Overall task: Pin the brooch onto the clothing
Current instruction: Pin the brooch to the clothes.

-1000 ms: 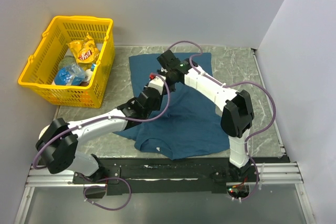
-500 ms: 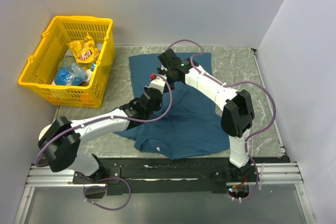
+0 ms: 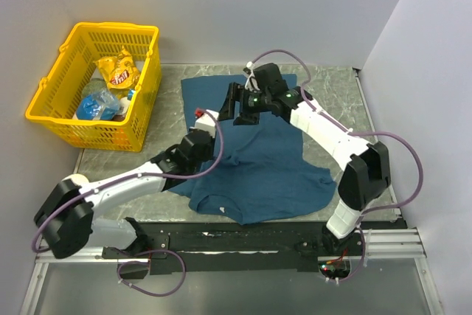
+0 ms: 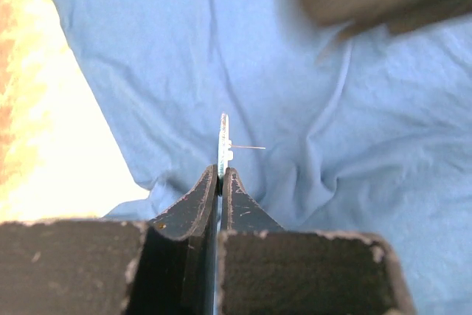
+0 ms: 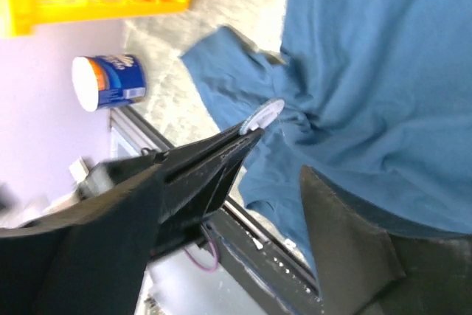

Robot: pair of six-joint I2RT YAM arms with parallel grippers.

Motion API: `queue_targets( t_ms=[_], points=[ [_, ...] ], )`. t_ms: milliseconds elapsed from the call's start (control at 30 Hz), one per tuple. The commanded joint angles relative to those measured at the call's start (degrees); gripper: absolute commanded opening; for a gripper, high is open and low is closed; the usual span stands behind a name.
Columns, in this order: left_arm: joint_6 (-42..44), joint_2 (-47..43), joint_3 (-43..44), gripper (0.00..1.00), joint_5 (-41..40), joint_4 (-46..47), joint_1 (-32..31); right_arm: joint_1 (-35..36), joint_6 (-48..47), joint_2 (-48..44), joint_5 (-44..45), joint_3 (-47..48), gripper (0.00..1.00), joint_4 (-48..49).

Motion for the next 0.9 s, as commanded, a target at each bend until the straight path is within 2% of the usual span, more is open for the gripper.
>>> queue_targets(
  t_ms=[0,100,267,367,467,633,733,867],
  points=[
    [-2.9,-6.8,-3.2,0.01,4.9,0.5,2.1,-0.8,-2.3,-4.5,-2.5,-3.0,0.87,5.9],
    [-4.0,-11.0,-5.4,0.01,5.7,-1.0,2.8,-0.8,-5.8,-6.5,-1.6,-6.0,0.92,7.2],
    [-6.3,-16.4,-11.1,0.01,8.2,-0.2,3.6,-0.7,-9.0,-9.9,-3.9,-14.7,0.93,14.6],
    [-7.4,-18.0,-14.4,0.01,9.5,1.3,4.1,-0.7,-10.2,-10.6,-7.4,-19.4,0.92,19.6],
    [-9.0,-18.1,-16.6,0.01,10.7,2.7,4.5,0.1,-11.9,-10.6,-10.1,-23.2,0.86,23.9],
    [-9.6,-15.6,-17.1,0.01,11.6,4.0,4.9,4.6,-18.9,-8.1,-4.4,-23.4,0.80,22.6],
    [-9.5,-13.5,-17.4,0.01,12.2,6.0,5.1,7.0,-20.5,-5.2,-1.8,-22.3,0.75,22.2],
    [-9.6,-11.3,-17.5,0.01,13.1,8.0,6.0,8.3,-20.7,-1.6,0.4,-21.0,0.73,22.5]
  ],
)
